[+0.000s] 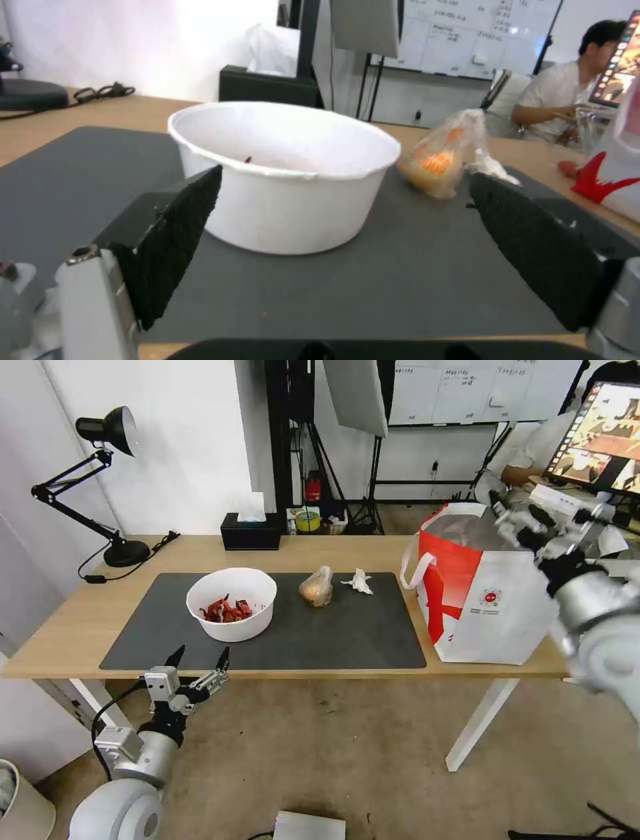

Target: Pick up the trash from the table and place it into the takeout bag.

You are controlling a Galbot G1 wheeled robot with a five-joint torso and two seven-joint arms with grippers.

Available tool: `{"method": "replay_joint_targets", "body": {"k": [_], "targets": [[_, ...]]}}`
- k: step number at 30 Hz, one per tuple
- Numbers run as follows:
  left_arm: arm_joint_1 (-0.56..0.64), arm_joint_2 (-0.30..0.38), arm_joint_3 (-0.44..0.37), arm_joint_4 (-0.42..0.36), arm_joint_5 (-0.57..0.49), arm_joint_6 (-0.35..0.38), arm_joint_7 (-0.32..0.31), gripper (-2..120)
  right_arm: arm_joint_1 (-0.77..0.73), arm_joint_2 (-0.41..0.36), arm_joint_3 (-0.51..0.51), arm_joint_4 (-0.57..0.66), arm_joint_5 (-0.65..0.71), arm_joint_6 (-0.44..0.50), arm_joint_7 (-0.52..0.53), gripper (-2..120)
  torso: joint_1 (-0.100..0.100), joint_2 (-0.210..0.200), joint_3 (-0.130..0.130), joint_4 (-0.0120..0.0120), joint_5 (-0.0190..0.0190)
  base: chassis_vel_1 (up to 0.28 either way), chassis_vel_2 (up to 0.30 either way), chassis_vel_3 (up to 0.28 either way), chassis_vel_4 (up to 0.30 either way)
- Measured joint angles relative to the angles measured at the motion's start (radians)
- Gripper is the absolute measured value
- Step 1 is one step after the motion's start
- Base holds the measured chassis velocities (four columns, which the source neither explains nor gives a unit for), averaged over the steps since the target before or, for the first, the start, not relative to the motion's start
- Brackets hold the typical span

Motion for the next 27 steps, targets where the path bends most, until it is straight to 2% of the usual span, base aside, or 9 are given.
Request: {"method": "replay_joint_targets", "body": {"k": [2,14,18,21,26,27], "targets": [[-0.003,0.005,0.010,-0.003,-0.005,-0.003,0.000,100,-0.083,0.024,0.005,0.031,-0.078,0.051,-0.019,100,0.000,0.000,0.000,0.0000,0.0001,0.000,0.000,0.000,0.000],[-0.014,-0.008,0.034,0.013,0.023,-0.005,-0.003,100,-0.171,0.114,-0.017,-0.002,-0.261,0.112,-0.057,100,0.000,0.000,0.000,0.0001,0.0001,0.000,0.000,0.000,0.000],[-0.001,-0.030,0.019,0.022,0.022,-0.006,-0.007,100,-0.231,0.191,-0.023,-0.039,-0.358,0.148,-0.076,100,0.000,0.000,0.000,0.0001,0.0002,0.000,0.000,0.000,0.000],[0.010,-0.028,0.016,0.017,0.020,-0.007,-0.006,100,-0.259,0.214,-0.023,-0.042,-0.390,0.158,-0.077,100,0.000,0.000,0.000,0.0002,0.0000,0.000,0.000,0.000,0.000],[0.005,-0.014,0.021,0.026,0.019,-0.012,-0.003,100,-0.359,0.317,-0.025,-0.060,-0.486,0.196,-0.103,100,0.000,0.000,0.000,0.0000,0.0001,0.000,0.000,0.000,0.000],[0.005,-0.014,0.021,0.026,0.019,-0.012,-0.003,100,-0.359,0.317,-0.025,-0.060,-0.486,0.196,-0.103,100,0.000,0.000,0.000,0.0000,0.0001,0.000,0.000,0.000,0.000]]}}
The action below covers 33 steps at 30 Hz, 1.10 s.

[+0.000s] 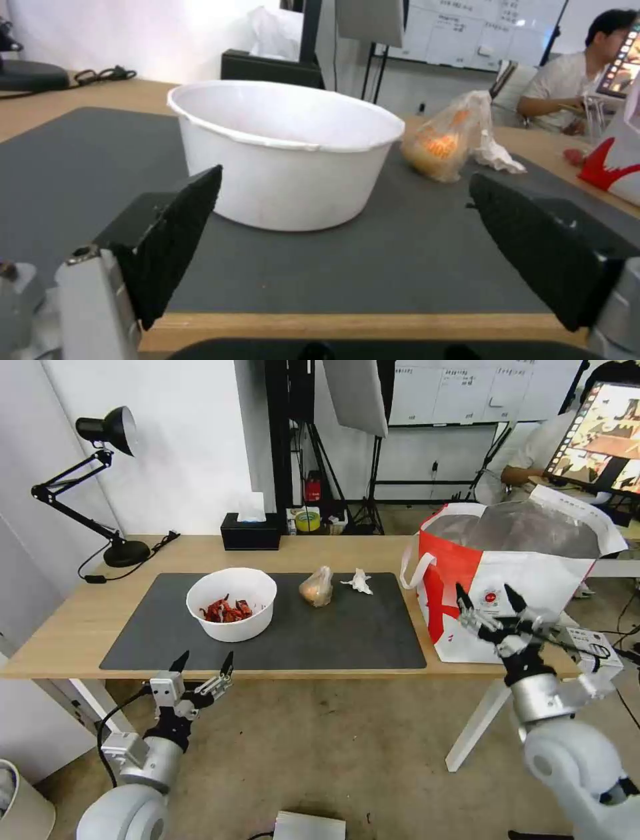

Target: Pick up the trash from the table and place it into the takeout bag.

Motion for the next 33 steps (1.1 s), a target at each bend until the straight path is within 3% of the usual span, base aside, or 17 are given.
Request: {"method": "replay_joint_targets", "body": {"k": [3,15,25,33], "targets": [[-0.013,-0.005,0.013,0.007,0.018,-0.002,0.000,100,-0.052,0.069,-0.013,-0.001,-0.065,0.013,-0.002,100,0.000,0.000,0.000,-0.0001,-0.0001,0.000,0.000,0.000,0.000],[0.020,-0.073,0.034,0.019,0.099,-0.021,-0.003,100,-0.134,0.194,-0.063,-0.015,-0.231,0.041,0.005,100,0.000,0.000,0.000,0.0001,-0.0001,0.000,0.000,0.000,0.000],[0.044,-0.099,0.046,0.024,0.139,-0.046,0.015,100,-0.179,0.242,-0.100,-0.016,-0.312,0.052,0.002,100,0.000,0.000,0.000,0.0000,0.0000,0.000,0.000,0.000,0.000],[0.042,-0.100,0.041,0.028,0.138,-0.050,0.019,100,-0.185,0.237,-0.112,-0.014,-0.317,0.051,0.001,100,0.000,0.000,0.000,0.0000,0.0000,0.000,0.000,0.000,0.000]]}}
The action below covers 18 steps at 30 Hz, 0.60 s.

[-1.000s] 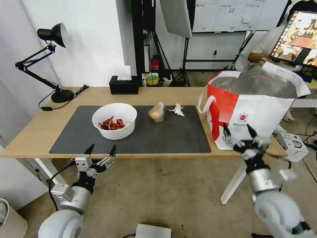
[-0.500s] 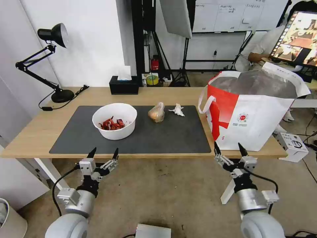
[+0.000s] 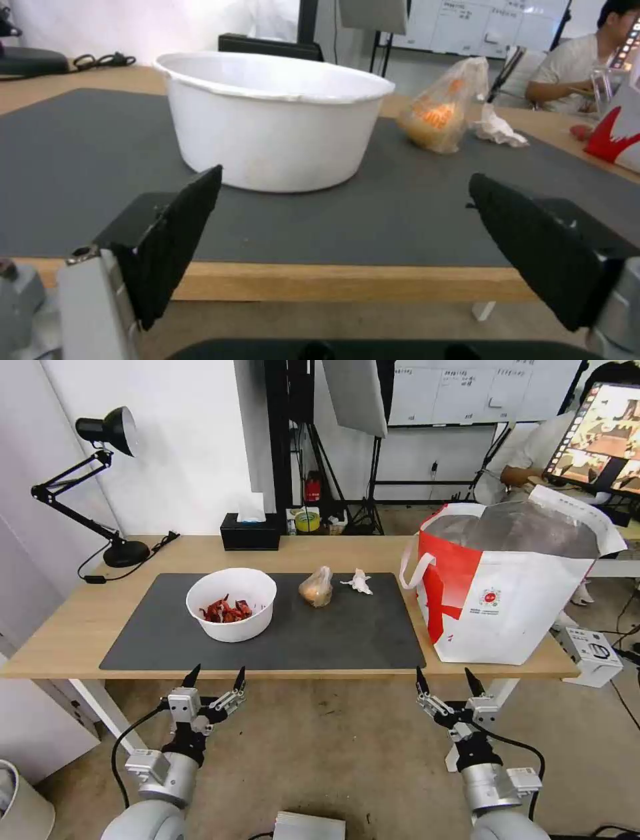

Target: Pick up the trash from the table and place it into the takeout bag.

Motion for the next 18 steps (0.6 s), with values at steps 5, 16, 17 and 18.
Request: {"method": "replay_joint_targets", "body": {"k": [5,16,17,18], "targets": [[0.007,-0.008,-0.003,0.000,0.001,-0.005,0.002,100,0.018,-0.019,-0.030,-0.010,0.006,-0.005,-0.004,100,0.000,0.000,0.000,-0.0001,0.0000,0.000,0.000,0.000,0.000],[0.045,-0.042,-0.036,-0.021,0.016,-0.022,0.016,100,0.314,-0.165,-0.217,-0.115,0.171,-0.080,0.032,100,0.000,0.000,0.000,0.0003,0.0001,0.000,0.000,0.000,0.000],[0.045,-0.042,-0.036,-0.021,0.016,-0.022,0.016,100,0.314,-0.165,-0.217,-0.115,0.171,-0.080,0.032,100,0.000,0.000,0.000,0.0003,0.0001,0.000,0.000,0.000,0.000],[0.049,-0.046,-0.040,-0.021,0.017,-0.024,0.018,100,0.352,-0.175,-0.238,-0.138,0.185,-0.084,0.035,100,0.000,0.000,0.000,0.0000,0.0001,0.000,0.000,0.000,0.000]]}}
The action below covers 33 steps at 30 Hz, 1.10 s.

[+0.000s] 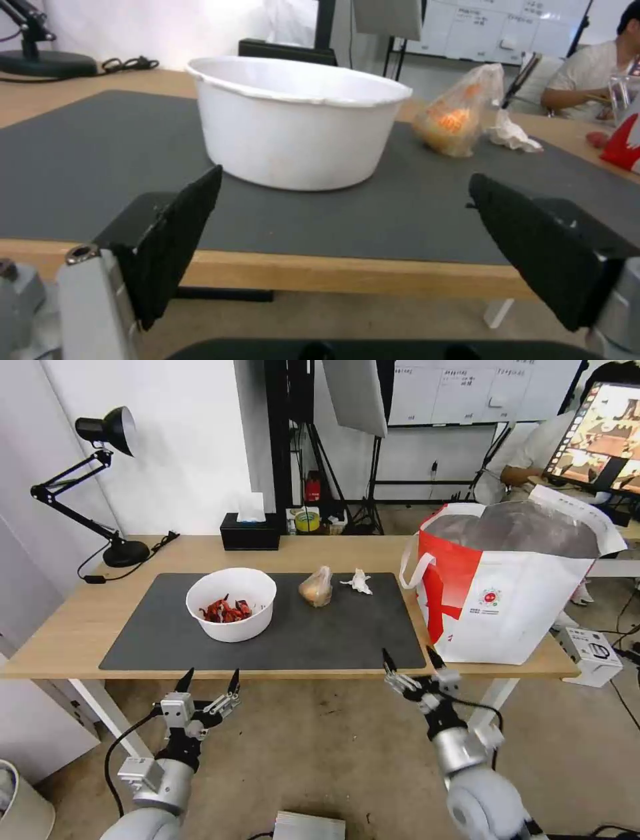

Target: Pick up the trash from the table and place it into the takeout bag.

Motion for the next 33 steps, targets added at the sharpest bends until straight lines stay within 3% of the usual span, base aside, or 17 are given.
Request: {"method": "replay_joint_targets", "body": {"k": [10,15,18,20,21,23,33], "targets": [[0.018,-0.031,-0.026,-0.004,0.003,-0.012,0.004,100,0.353,-0.022,-0.176,-0.184,0.131,-0.048,0.070,100,0.000,0.000,0.000,0.0001,-0.0003,0.000,0.000,0.000,0.000],[0.019,-0.037,-0.033,-0.004,0.003,-0.016,0.005,100,0.444,-0.010,-0.234,-0.257,0.164,-0.057,0.093,100,0.000,0.000,0.000,0.0001,-0.0002,0.000,0.000,0.000,0.000],[0.019,-0.042,-0.042,-0.004,0.003,-0.018,0.006,100,0.517,0.014,-0.280,-0.335,0.177,-0.063,0.110,100,0.000,0.000,0.000,0.0000,0.0000,0.000,0.000,0.000,0.000],[0.017,-0.049,-0.056,-0.006,0.000,-0.019,0.006,100,0.680,0.071,-0.343,-0.497,0.192,-0.066,0.136,100,0.000,0.000,0.000,0.0001,-0.0001,0.000,0.000,0.000,0.000],[0.017,-0.049,-0.056,-0.006,0.000,-0.019,0.006,100,0.680,0.071,-0.343,-0.497,0.192,-0.066,0.136,100,0.000,0.000,0.000,0.0001,-0.0001,0.000,0.000,0.000,0.000],[0.011,-0.059,-0.062,-0.005,-0.002,-0.021,0.007,100,0.798,0.119,-0.361,-0.621,0.200,-0.072,0.176,100,0.000,0.000,0.000,0.0002,-0.0003,0.000,0.000,0.000,0.000],[0.005,-0.069,-0.078,0.011,-0.009,-0.028,0.021,100,0.924,0.198,-0.393,-0.796,0.206,-0.158,0.268,100,0.000,0.000,0.000,0.0001,-0.0002,0.000,0.000,0.000,0.000]]}}
